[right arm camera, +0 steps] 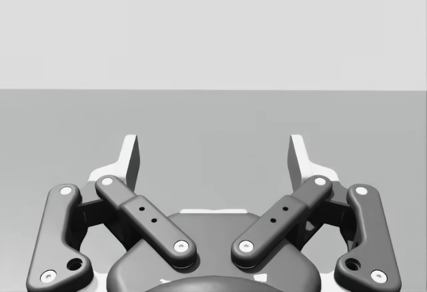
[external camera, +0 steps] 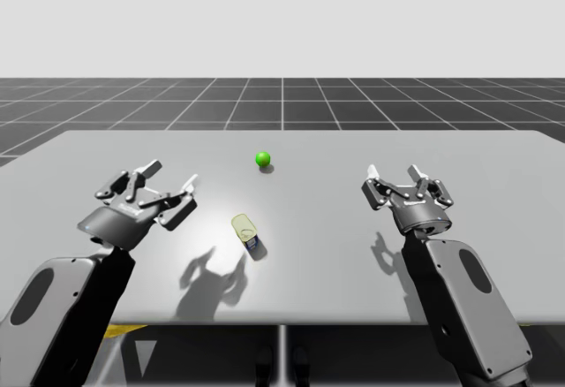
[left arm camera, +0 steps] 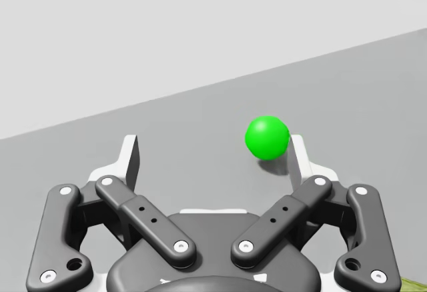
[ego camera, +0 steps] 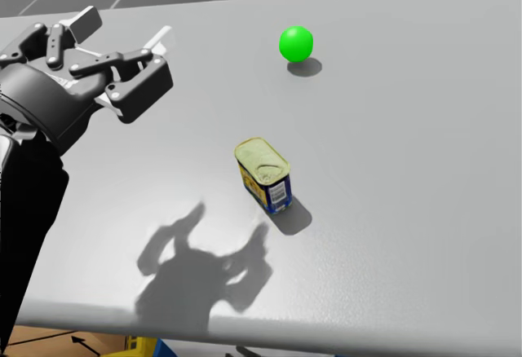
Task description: Watch the red light. When it turns green, pick up the object.
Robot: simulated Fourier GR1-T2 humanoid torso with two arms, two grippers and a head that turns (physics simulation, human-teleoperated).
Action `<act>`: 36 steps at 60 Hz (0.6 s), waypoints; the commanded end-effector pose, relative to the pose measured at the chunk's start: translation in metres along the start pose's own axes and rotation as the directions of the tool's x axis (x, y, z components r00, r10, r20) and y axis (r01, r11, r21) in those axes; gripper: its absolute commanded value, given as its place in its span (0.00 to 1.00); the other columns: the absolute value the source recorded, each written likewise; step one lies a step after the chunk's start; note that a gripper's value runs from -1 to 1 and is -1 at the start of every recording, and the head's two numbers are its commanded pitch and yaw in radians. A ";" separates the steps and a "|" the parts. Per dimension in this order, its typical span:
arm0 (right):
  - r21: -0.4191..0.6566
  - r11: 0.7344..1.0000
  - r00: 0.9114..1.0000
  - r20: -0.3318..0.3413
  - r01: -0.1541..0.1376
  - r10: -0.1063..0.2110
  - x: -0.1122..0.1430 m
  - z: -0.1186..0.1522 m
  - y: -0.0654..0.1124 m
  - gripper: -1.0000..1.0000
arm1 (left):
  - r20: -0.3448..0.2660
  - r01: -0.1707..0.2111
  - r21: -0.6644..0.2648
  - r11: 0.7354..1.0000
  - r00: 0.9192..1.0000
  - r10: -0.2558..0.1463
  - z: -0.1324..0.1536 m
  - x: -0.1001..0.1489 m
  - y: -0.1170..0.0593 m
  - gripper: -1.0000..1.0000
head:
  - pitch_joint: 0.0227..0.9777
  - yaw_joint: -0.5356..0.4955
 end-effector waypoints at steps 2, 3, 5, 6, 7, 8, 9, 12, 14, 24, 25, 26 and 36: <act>-0.001 1.000 1.000 -0.002 0.000 0.000 -0.001 -0.001 -0.001 0.00 | -0.041 0.052 -0.211 0.976 0.997 -0.062 0.032 0.004 -0.024 0.00 | 0.85 0.70; -0.002 1.000 1.000 -0.002 0.000 0.000 -0.001 -0.001 -0.001 0.00 | -0.044 0.050 -0.221 0.974 0.997 -0.061 0.034 0.003 -0.025 0.00 | 0.85 0.70; -0.002 1.000 1.000 -0.002 0.001 -0.001 0.000 -0.001 -0.001 0.00 | -0.059 0.039 -0.251 0.967 0.997 -0.056 0.040 0.001 -0.025 0.00 | 0.85 0.70; -0.003 1.000 1.000 -0.002 0.001 -0.001 0.000 -0.001 -0.001 0.00 | -0.064 0.037 -0.258 0.966 0.996 -0.055 0.042 0.000 -0.025 0.00 | 0.85 0.70; -0.003 1.000 1.000 -0.001 0.001 -0.001 0.000 -0.001 -0.001 0.00 | -0.068 0.036 -0.264 0.964 0.996 -0.056 0.043 -0.001 -0.025 0.00 | 0.85 0.70; -0.003 1.000 1.000 -0.001 0.001 -0.001 0.000 -0.001 -0.001 0.00 | -0.071 0.034 -0.270 0.962 0.996 -0.056 0.044 -0.002 -0.025 0.00 | 0.85 0.70; -0.003 1.000 1.000 -0.001 0.001 -0.001 0.000 -0.001 -0.001 0.00 | -0.084 0.023 -0.286 0.958 0.995 -0.048 0.047 -0.005 -0.024 0.00 | 0.85 0.70; -0.002 1.000 1.000 -0.001 0.002 -0.002 0.000 -0.001 -0.002 0.00 | -0.105 0.002 -0.322 0.947 0.994 -0.038 0.053 -0.011 -0.023 0.00 | 0.85 0.70; -0.002 1.000 1.000 0.000 0.002 -0.002 0.000 -0.001 -0.002 0.00 | -0.125 -0.012 -0.344 0.939 0.992 -0.033 0.056 -0.017 -0.023 0.00 | 0.85 0.70; -0.002 1.000 1.000 0.000 0.003 -0.003 -0.001 -0.001 -0.002 0.00 | -0.204 -0.055 -0.398 0.916 0.978 -0.030 0.059 -0.044 -0.024 0.00 | 0.86 0.70; -0.002 1.000 1.000 0.000 0.003 -0.003 -0.001 -0.001 -0.002 0.00 | -0.214 -0.062 -0.404 0.913 0.976 -0.028 0.059 -0.047 -0.025 0.00 | 0.86 0.70; -0.002 1.000 1.000 0.000 0.003 -0.003 -0.001 -0.001 -0.002 0.00 | -0.218 -0.065 -0.408 0.911 0.976 -0.028 0.059 -0.049 -0.025 0.00 | 0.86 0.70; -0.003 1.000 1.000 0.001 0.002 -0.002 -0.001 -0.001 -0.002 0.00 | -0.274 -0.083 -0.434 0.897 0.961 -0.044 0.053 -0.069 -0.036 0.00 | 0.87 0.71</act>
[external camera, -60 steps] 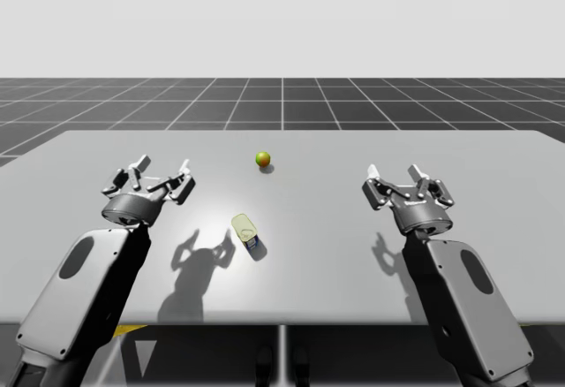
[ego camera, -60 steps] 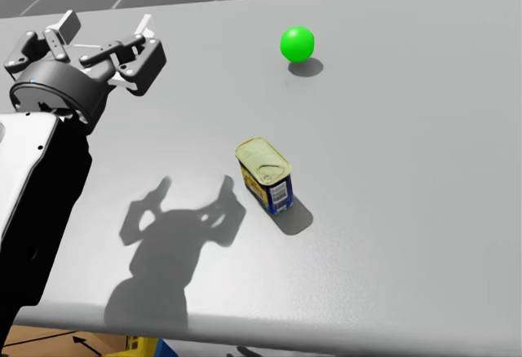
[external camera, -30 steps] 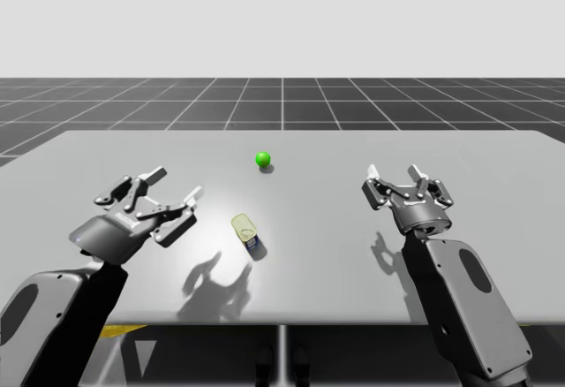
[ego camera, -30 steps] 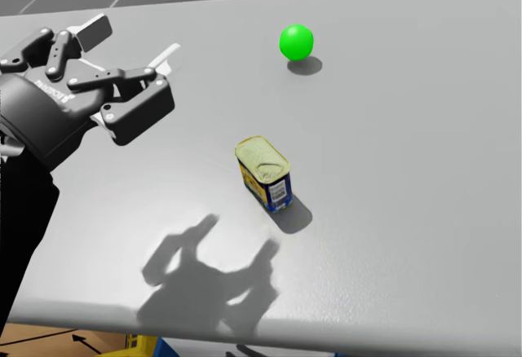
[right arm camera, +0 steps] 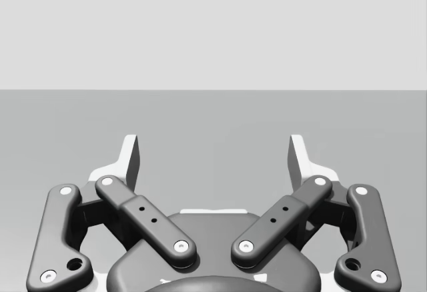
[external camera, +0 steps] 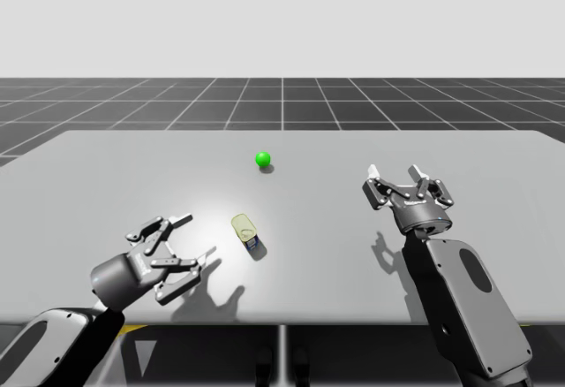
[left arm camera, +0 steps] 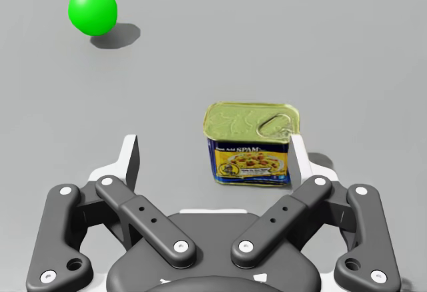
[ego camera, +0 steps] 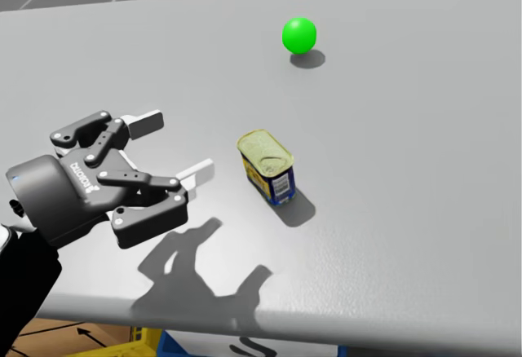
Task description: Watch the red light. When it turns green, pick up the object.
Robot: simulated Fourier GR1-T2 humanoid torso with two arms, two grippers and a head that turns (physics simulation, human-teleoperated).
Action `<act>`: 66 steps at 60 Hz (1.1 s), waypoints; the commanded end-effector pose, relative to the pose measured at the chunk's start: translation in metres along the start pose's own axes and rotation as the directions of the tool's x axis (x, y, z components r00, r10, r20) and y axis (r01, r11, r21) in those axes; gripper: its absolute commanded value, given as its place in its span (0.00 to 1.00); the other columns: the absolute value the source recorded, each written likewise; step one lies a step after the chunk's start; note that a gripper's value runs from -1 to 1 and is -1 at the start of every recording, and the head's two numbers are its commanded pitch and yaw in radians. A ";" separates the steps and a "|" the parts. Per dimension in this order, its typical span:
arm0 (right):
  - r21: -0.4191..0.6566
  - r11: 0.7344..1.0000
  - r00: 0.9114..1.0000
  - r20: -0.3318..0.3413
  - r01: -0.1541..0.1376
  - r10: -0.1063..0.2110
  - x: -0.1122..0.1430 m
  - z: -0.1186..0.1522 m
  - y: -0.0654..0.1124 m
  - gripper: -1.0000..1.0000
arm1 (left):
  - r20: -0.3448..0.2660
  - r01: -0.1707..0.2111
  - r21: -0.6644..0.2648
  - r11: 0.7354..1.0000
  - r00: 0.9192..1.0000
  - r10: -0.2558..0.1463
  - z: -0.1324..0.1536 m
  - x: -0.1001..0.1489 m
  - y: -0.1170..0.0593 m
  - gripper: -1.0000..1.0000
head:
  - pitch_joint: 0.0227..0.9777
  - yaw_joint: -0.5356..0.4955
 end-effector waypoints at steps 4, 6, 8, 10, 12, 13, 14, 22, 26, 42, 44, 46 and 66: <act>0.000 1.000 1.000 0.001 0.000 0.000 0.000 0.000 0.000 0.00 | -0.060 -0.020 -0.052 0.998 0.998 0.017 -0.015 -0.025 -0.012 0.00 | 0.87 0.71; 0.000 1.000 1.000 0.001 0.000 0.000 0.000 0.000 0.000 0.00 | -0.063 -0.017 -0.052 0.998 0.998 0.013 -0.019 -0.027 -0.012 0.00 | 0.87 0.71; 0.001 1.000 1.000 0.002 -0.001 0.001 0.000 0.000 0.000 0.00 | -0.068 -0.017 -0.054 0.998 0.998 0.013 -0.023 -0.028 -0.013 0.00 | 0.86 0.71; 0.002 1.000 1.000 0.002 -0.001 0.001 0.000 0.000 0.000 0.00 | -0.071 -0.015 -0.052 0.999 0.997 0.011 -0.026 -0.029 -0.013 0.00 | 0.86 0.71; 0.007 1.000 1.000 -0.004 -0.001 0.001 0.000 0.000 -0.001 0.00 | -0.074 -0.024 -0.057 0.998 0.997 0.020 -0.031 -0.030 -0.013 0.00 | 0.86 0.71; 0.006 1.000 1.000 -0.004 -0.002 0.002 0.000 0.001 0.000 0.00 | -0.075 -0.027 -0.059 0.998 0.997 0.023 -0.032 -0.030 -0.013 0.00 | 0.86 0.70; 0.004 1.000 1.000 -0.002 -0.004 0.004 0.000 0.001 0.000 0.00 | -0.075 -0.028 -0.060 0.998 0.997 0.024 -0.034 -0.031 -0.013 0.00 | 0.86 0.70; 0.003 1.000 1.000 -0.001 -0.004 0.004 0.001 0.001 0.000 0.00 | -0.092 -0.045 -0.059 0.997 0.995 0.040 -0.051 -0.033 -0.013 0.00 | 0.86 0.70; 0.001 1.000 1.000 0.000 -0.003 0.003 0.001 0.000 -0.001 0.00 | -0.106 -0.051 -0.068 0.996 0.993 0.043 -0.061 -0.034 -0.014 0.00 | 0.86 0.70; -0.002 1.000 1.000 0.002 -0.001 0.001 0.001 0.000 -0.001 0.00 | -0.131 -0.071 -0.065 0.995 0.989 0.062 -0.085 -0.035 -0.016 0.00 | 0.87 0.70; -0.002 1.000 1.000 0.002 -0.001 0.001 0.001 0.000 -0.002 0.00 | -0.132 -0.072 -0.061 0.996 0.989 0.063 -0.087 -0.035 -0.016 0.00 | 0.87 0.70; -0.003 1.000 1.000 0.003 0.000 0.000 0.002 0.000 -0.002 0.00 | -0.134 -0.077 -0.061 0.995 0.989 0.069 -0.090 -0.035 -0.016 0.00 | 0.87 0.70; -0.007 1.000 1.000 0.008 0.003 -0.003 0.003 0.000 -0.004 0.00 | -0.174 -0.073 -0.027 0.997 0.983 0.067 -0.116 -0.048 -0.019 0.00 | 0.86 0.70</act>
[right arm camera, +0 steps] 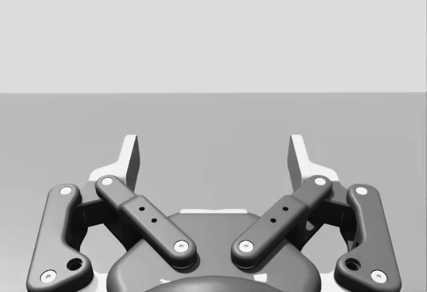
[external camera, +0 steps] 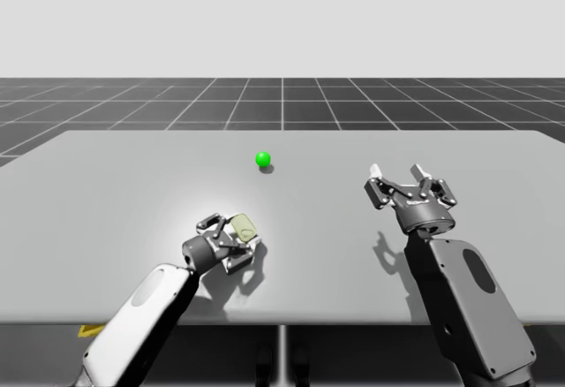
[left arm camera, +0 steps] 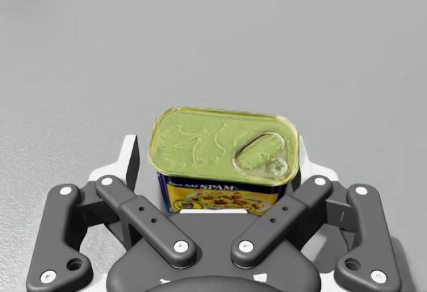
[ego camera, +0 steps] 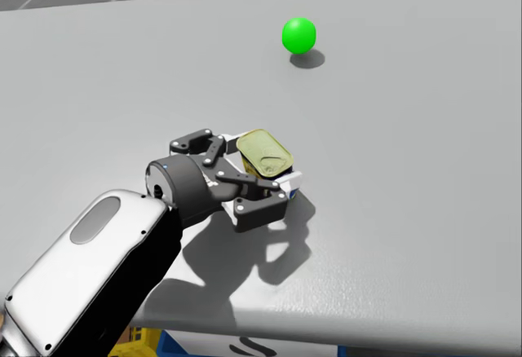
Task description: Watch the red light. When it turns green, pick up the object.
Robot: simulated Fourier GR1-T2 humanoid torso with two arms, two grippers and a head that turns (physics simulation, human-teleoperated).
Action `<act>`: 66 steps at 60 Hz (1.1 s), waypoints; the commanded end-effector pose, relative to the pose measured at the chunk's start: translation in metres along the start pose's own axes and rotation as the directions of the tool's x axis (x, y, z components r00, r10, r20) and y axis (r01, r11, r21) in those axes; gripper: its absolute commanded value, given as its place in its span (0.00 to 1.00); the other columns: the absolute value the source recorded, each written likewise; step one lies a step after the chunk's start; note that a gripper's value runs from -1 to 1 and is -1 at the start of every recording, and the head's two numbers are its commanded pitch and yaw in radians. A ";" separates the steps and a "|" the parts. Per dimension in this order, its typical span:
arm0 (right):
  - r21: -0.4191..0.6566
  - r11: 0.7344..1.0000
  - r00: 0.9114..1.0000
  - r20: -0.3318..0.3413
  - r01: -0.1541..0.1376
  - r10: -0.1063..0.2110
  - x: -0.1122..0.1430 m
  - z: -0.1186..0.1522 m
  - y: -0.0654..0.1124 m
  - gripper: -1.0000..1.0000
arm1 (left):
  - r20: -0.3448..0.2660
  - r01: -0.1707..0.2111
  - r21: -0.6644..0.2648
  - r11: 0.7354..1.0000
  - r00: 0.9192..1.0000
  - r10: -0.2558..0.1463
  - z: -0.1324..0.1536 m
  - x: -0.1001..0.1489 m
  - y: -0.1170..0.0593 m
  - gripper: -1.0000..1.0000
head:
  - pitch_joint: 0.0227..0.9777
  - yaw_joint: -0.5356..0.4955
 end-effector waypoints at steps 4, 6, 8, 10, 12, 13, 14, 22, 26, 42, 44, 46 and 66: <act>-0.004 1.000 1.000 0.005 0.000 0.000 0.001 0.000 -0.001 0.00 | -0.029 0.009 0.011 1.000 1.000 -0.009 -0.012 -0.011 0.001 0.19 | 0.86 0.70; -0.004 1.000 1.000 0.004 0.000 0.000 0.001 0.000 -0.001 0.00 | -0.029 0.008 0.006 1.000 1.000 -0.008 -0.012 -0.011 0.001 0.88 | 0.86 0.70; -0.004 1.000 1.000 0.004 0.000 0.000 0.001 0.000 -0.001 0.00 | -0.029 0.009 0.002 1.000 1.000 -0.009 -0.012 -0.012 0.001 0.97 | 0.85 0.70; -0.004 1.000 1.000 0.004 0.001 -0.001 0.001 0.000 -0.001 0.00 | -0.033 0.015 -0.005 1.000 0.999 -0.015 -0.012 -0.013 0.000 0.99 | 0.85 0.70; -0.004 1.000 1.000 0.005 0.000 0.000 0.001 0.000 -0.001 0.00 | -0.033 0.017 -0.007 1.000 0.999 -0.017 -0.012 -0.013 -0.001 1.00 | 0.84 0.70; -0.005 1.000 1.000 0.005 0.000 0.000 0.001 -0.001 -0.001 0.00 | -0.035 0.018 -0.013 1.000 0.999 -0.019 -0.011 -0.014 -0.001 0.99 | 0.84 0.70; -0.005 1.000 1.000 0.004 0.001 -0.001 0.001 0.000 -0.001 0.00 | -0.037 0.023 -0.018 1.000 0.999 -0.023 -0.011 -0.014 -0.002 1.00 | 0.83 0.70; -0.007 1.000 1.000 0.006 0.000 0.000 0.001 -0.001 -0.002 0.00 | -0.045 0.036 -0.038 0.999 0.998 -0.038 -0.011 -0.016 -0.005 1.00 | 0.78 0.70; -0.007 1.000 1.000 0.007 -0.001 0.001 0.001 -0.001 -0.002 0.00 | -0.047 0.041 -0.043 0.998 0.998 -0.043 -0.011 -0.017 -0.006 1.00 | 0.74 0.70; -0.010 1.000 1.000 0.010 -0.002 0.002 0.001 -0.001 -0.002 0.00 | -0.055 0.046 -0.056 0.997 0.997 -0.049 -0.012 -0.019 -0.007 1.00 | 0.54 0.71; -0.009 1.000 1.000 0.010 -0.002 0.002 0.001 -0.001 -0.002 0.00 | -0.056 0.046 -0.056 0.997 0.997 -0.049 -0.012 -0.019 -0.007 1.00 | 0.53 0.72; -0.009 1.000 1.000 0.010 -0.002 0.002 0.001 -0.001 -0.002 0.00 | -0.056 0.046 -0.056 0.997 0.997 -0.049 -0.012 -0.019 -0.007 1.00 | 0.50 0.72; -0.009 1.000 1.000 0.010 0.003 -0.003 0.000 -0.001 -0.003 0.00 | -0.007 0.031 -0.046 0.998 0.999 -0.031 -0.005 0.006 -0.003 1.00 | 0.43 0.72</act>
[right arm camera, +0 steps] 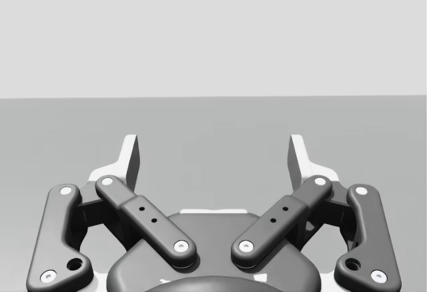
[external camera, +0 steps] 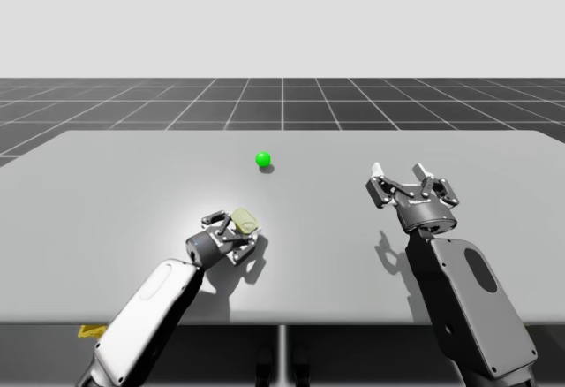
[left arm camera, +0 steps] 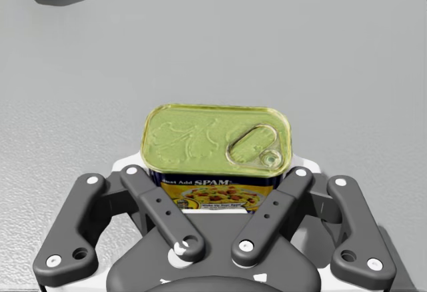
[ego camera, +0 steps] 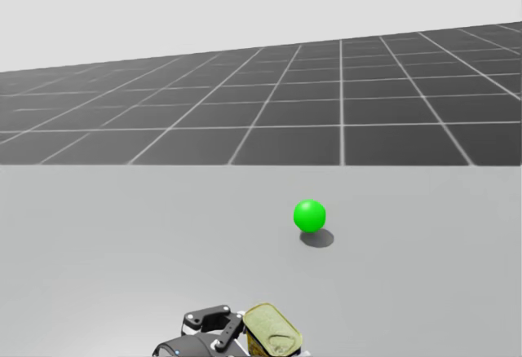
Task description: Watch the red light. When it turns green, pick up the object.
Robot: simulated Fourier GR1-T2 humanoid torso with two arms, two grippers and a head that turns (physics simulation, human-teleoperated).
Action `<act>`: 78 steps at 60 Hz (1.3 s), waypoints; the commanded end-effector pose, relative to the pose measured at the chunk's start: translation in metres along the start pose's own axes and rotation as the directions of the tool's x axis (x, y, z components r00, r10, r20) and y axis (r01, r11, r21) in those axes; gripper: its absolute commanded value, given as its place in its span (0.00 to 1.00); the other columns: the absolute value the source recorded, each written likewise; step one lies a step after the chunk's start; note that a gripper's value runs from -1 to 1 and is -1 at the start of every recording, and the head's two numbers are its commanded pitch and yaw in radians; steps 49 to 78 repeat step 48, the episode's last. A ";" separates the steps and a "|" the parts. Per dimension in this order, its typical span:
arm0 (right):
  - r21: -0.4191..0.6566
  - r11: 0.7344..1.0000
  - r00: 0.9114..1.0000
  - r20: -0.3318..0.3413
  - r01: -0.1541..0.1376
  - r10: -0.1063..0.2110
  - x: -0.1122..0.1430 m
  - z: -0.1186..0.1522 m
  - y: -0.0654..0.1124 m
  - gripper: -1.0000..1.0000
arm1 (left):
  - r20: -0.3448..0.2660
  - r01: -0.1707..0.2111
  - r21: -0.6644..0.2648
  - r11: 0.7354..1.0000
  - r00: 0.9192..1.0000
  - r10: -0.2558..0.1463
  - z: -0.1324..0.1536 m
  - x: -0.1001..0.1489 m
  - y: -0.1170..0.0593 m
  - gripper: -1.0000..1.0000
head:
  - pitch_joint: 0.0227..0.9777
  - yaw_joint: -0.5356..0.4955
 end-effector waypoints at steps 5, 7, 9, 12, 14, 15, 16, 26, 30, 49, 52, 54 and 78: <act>0.001 1.000 1.000 0.000 0.003 -0.003 -0.001 -0.001 0.000 0.00 | 0.017 0.032 -0.095 0.995 0.999 -0.030 0.007 0.023 0.001 1.00 | 0.43 0.72; 0.001 1.000 1.000 0.000 0.004 -0.004 -0.001 -0.001 0.000 0.00 | 0.028 0.041 -0.087 0.995 0.999 -0.039 0.008 0.032 0.004 1.00 | 0.43 0.73; 0.001 1.000 1.000 -0.001 0.004 -0.004 -0.001 -0.001 0.000 0.00 | 0.035 0.049 -0.083 0.995 0.998 -0.046 0.008 0.037 0.005 1.00 | 0.43 0.73; 0.001 1.000 1.000 0.000 0.005 -0.005 0.000 -0.001 -0.001 0.00 | 0.054 0.065 -0.071 0.995 0.997 -0.061 0.010 0.051 0.009 1.00 | 0.43 0.73; 0.001 1.000 1.000 0.000 0.006 -0.006 0.000 -0.001 -0.001 0.00 | 0.062 0.071 -0.065 0.995 0.996 -0.067 0.011 0.057 0.011 1.00 | 0.43 0.73; 0.002 1.000 1.000 0.000 0.007 -0.007 0.000 -0.001 -0.001 0.00 | 0.075 0.079 -0.058 0.995 0.994 -0.074 0.012 0.065 0.013 1.00 | 0.43 0.73; 0.002 1.000 1.000 0.000 0.007 -0.007 0.000 -0.001 -0.001 0.00 | 0.079 0.082 -0.056 0.995 0.994 -0.077 0.013 0.068 0.014 1.00 | 0.43 0.73; 0.006 1.000 1.000 0.010 0.007 -0.008 0.000 -0.002 -0.002 0.00 | 0.122 0.132 -0.025 0.991 0.984 -0.129 0.020 0.105 0.020 1.00 | 0.43 0.72; 0.008 1.000 1.000 0.011 0.010 -0.010 0.001 -0.002 -0.001 0.00 | 0.138 0.150 -0.014 0.989 0.980 -0.147 0.023 0.118 0.022 1.00 | 0.43 0.73; 0.051 0.999 0.999 0.033 0.000 -0.002 0.001 0.001 -0.003 0.00 | 0.298 0.181 0.113 0.977 0.932 -0.207 0.051 0.202 0.028 1.00 | 0.43 0.73; 0.051 0.999 0.999 0.033 0.000 -0.002 0.001 0.001 -0.003 0.00 | 0.298 0.181 0.113 0.977 0.932 -0.207 0.051 0.202 0.028 1.00 | 0.43 0.73; 0.051 0.999 0.999 0.033 0.000 -0.002 0.001 0.001 -0.003 0.00 | 0.298 0.181 0.113 0.977 0.932 -0.207 0.051 0.202 0.028 1.00 | 0.43 0.73; 0.051 0.999 0.999 0.033 0.000 -0.002 0.001 0.001 -0.003 0.00 | 0.298 0.181 0.113 0.977 0.932 -0.207 0.051 0.202 0.028 1.00 | 0.43 0.73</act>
